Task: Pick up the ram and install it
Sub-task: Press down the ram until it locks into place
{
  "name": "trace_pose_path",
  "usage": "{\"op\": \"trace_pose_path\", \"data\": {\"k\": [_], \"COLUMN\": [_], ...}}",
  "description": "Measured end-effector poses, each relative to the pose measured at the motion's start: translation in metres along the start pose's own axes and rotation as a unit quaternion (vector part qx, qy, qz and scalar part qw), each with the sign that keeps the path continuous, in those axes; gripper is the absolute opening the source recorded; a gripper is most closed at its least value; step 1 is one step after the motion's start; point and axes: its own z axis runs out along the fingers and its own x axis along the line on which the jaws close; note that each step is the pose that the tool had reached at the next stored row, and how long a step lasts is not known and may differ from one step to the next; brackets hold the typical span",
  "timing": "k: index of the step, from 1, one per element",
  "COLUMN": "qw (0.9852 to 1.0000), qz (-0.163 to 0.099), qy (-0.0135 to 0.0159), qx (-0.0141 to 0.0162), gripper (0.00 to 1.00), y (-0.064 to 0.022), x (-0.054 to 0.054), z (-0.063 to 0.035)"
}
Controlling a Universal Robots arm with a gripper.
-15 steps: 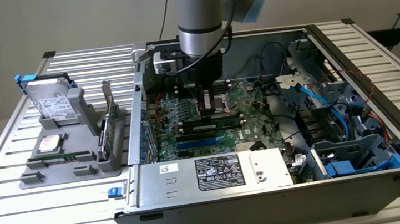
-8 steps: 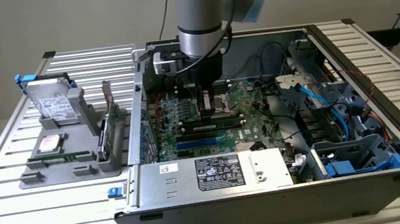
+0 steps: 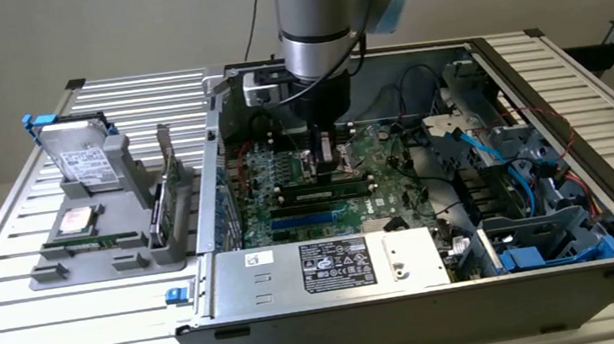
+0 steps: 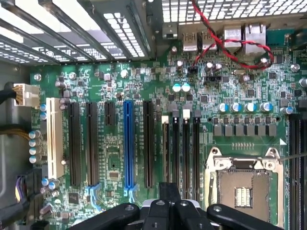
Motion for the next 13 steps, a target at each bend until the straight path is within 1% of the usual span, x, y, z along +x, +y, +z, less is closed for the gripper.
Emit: {"op": "trace_pose_path", "data": {"k": [9,13], "qw": [1.0000,1.0000], "qz": [0.000,0.000], "qy": [0.0007,0.0008], "qx": [0.0000,-0.0003], "gripper": [0.11,0.11], "y": [-0.0142,-0.0144], "x": [0.001,0.001], "z": [-0.0062,-0.0063]}}
